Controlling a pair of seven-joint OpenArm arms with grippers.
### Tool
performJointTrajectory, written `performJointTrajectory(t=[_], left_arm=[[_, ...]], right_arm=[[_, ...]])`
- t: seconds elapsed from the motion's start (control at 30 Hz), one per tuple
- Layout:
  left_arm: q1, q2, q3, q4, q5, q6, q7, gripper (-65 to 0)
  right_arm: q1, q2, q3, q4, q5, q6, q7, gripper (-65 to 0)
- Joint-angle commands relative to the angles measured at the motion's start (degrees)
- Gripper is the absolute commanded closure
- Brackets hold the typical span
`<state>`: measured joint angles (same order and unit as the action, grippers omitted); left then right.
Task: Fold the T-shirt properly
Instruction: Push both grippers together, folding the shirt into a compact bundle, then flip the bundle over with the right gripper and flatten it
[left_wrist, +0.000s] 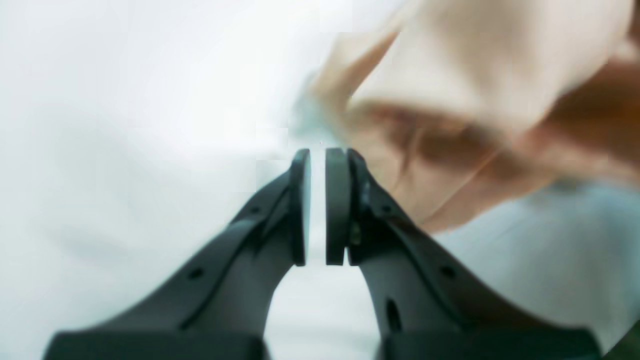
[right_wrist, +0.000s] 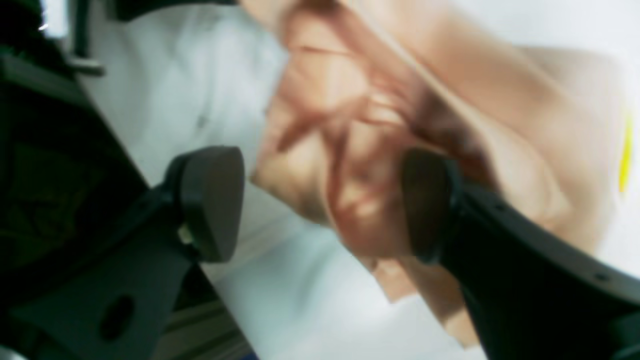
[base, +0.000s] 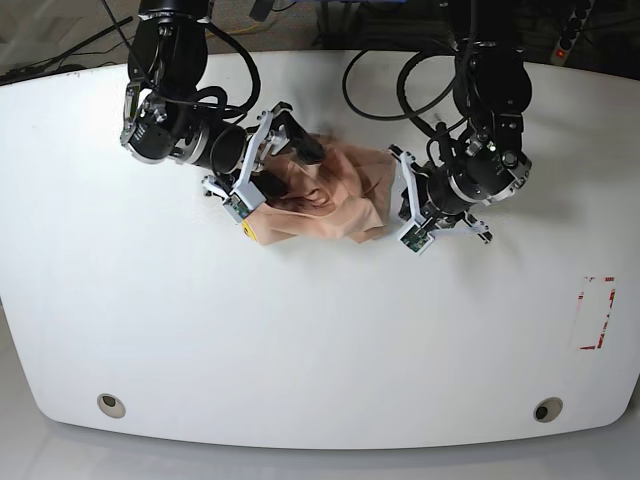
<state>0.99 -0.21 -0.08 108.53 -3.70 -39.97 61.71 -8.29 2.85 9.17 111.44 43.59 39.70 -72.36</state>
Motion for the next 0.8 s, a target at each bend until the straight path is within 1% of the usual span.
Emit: performJointTrajectory(t=[0.0,0.1,0.2,0.3,0.37,0.5,0.63,0.77], left_arm=[[-0.86,-3.70,-0.06,2.72,-0.38,-0.03,-1.10,-3.1],[-0.07,-8.89,-1.02,2.72,-0.30,-0.03,-1.10,-3.1],[1.16,-11.97,-3.22,2.72,-0.38,-0.03,-1.10,-3.1],[1.60,-13.99,-6.65,2.63,-0.38,-0.03,-1.10,-3.1],[2.39,-14.34,-8.14,2.63,-0.38,-0.03,-1.10,-3.1],[2.92,-14.43,-10.52,2.63,-0.03,-0.03,-1.10,-3.1],[3.09,-14.43,-11.04,2.63,-0.03,-0.03,-1.10,-3.1],[3.09,-14.43,-11.31,2.63,-0.03,-0.03,-1.10,-3.1]], right_arm=[[0.69,0.97,0.37,1.22,0.76,0.30,1.46,-46.8],[0.95,2.11,0.19,1.22,-0.38,0.30,1.72,-46.8],[0.95,2.47,0.11,1.22,-1.88,0.30,2.77,-46.8],[1.13,2.91,0.11,1.13,-4.69,0.30,3.48,-46.8],[1.66,3.08,-0.07,1.13,-5.75,0.30,3.48,-46.8],[2.10,4.05,-3.50,1.22,-6.54,0.30,3.48,-46.6],[2.27,4.40,-8.25,1.13,-6.80,0.30,3.74,-46.6],[2.27,4.22,-10.53,0.87,-6.89,0.30,5.59,-46.5]])
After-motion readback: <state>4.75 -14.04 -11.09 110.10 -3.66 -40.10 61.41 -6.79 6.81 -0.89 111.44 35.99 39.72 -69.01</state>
